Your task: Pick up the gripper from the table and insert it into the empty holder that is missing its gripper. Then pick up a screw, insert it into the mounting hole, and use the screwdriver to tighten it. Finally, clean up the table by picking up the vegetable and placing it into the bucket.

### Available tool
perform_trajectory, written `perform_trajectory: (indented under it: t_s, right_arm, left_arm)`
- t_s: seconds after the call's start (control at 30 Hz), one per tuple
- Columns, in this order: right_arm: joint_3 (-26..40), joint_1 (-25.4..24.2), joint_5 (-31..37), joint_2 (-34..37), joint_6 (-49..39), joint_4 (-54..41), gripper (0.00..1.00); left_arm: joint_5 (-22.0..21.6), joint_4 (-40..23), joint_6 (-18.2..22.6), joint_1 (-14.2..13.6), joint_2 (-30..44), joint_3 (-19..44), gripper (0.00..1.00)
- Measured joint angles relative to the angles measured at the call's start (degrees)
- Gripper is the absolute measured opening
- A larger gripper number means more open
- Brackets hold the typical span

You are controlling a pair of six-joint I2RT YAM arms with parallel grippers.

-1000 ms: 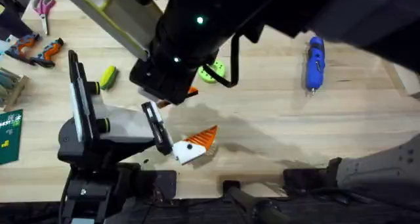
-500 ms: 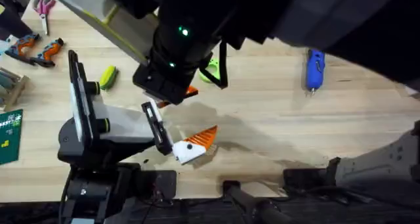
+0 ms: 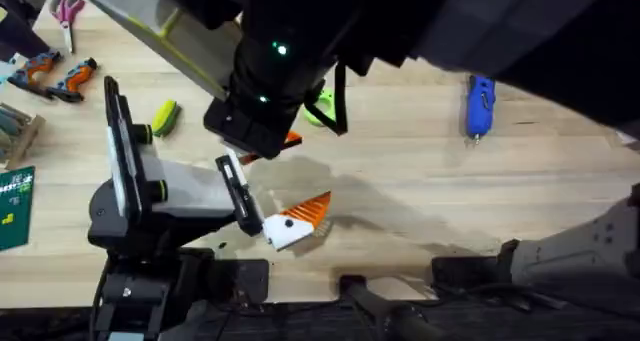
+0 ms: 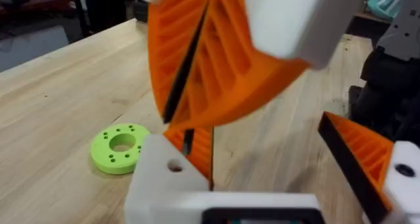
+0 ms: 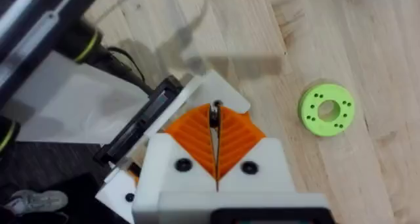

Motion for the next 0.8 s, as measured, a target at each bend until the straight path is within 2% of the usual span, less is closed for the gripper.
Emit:
perform_trajectory:
  t_s: [0.8]
  right_arm:
    - [0.6, 0.0, 2.2, 2.9, 0.0, -0.3, 0.006]
  left_arm:
    - [0.2, -0.1, -0.3, 0.0, 0.0, 0.0, 0.993]
